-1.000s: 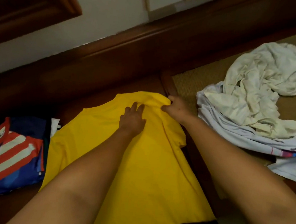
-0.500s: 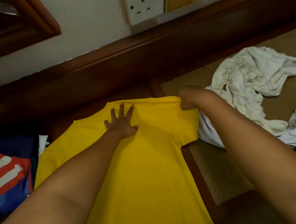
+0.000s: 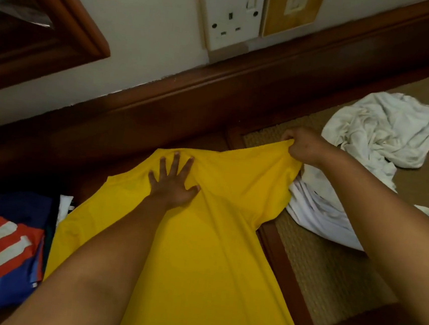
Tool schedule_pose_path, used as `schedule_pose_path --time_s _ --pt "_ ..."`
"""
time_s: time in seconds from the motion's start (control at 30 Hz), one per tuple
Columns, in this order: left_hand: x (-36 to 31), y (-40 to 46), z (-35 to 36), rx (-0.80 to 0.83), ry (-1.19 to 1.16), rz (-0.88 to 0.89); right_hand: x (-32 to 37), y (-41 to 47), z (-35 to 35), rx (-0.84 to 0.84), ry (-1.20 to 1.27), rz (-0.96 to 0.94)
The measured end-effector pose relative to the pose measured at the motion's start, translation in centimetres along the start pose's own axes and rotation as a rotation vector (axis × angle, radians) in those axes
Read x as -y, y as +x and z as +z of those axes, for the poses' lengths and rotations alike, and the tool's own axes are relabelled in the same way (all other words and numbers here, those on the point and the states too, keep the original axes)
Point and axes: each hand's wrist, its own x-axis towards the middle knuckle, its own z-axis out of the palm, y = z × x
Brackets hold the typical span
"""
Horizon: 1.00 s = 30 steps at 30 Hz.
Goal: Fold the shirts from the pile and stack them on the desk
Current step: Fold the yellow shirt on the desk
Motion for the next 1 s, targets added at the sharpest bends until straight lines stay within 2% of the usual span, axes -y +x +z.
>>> schedule_pose_path --time_s 0.17,0.23,0.3,0.33,0.4,0.5,0.6,0.8,0.9,1.0 --pt "1.8 0.9 1.4 -0.132 0.051 0.021 -1.4 1.6 -0.1 -0.096 -0.074 0.062" --pt "1.8 1.0 1.8 -0.195 0.028 0.001 -1.1 0.9 0.4 -0.296 -0.173 0.051" --pt "1.1 0.5 2.6 -0.333 -0.006 -0.031 0.2 -1.4 2.3 -0.492 -0.147 -0.049" --pt "0.5 0.0 3.2 -0.407 -0.018 -0.035 1.0 -3.1 4.1 -0.505 -0.093 -0.103" --pt "-0.8 -1.3 5.1 -0.506 -0.041 -0.017 2.6 -6.4 8.8 -0.402 -0.024 -0.236" --pt "-1.8 -2.4 7.9 -0.519 -0.04 -0.021 2.8 -7.9 15.3 -0.251 -0.108 -0.383" --pt "-0.9 -2.5 9.1 -0.526 -0.009 -0.043 0.4 -6.9 16.5 -0.256 -0.213 -0.367" --pt "-0.5 -2.0 8.8 -0.545 -0.018 -0.047 -5.7 -8.4 14.9 -0.37 -0.31 -0.194" --pt "-0.3 -1.9 8.7 -0.571 -0.048 0.004 -4.2 -9.1 15.5 -0.404 -0.298 -0.151" --pt "0.0 -3.2 9.0 -0.71 -0.217 0.063 0.2 -10.4 17.5 -0.471 -0.278 -0.222"
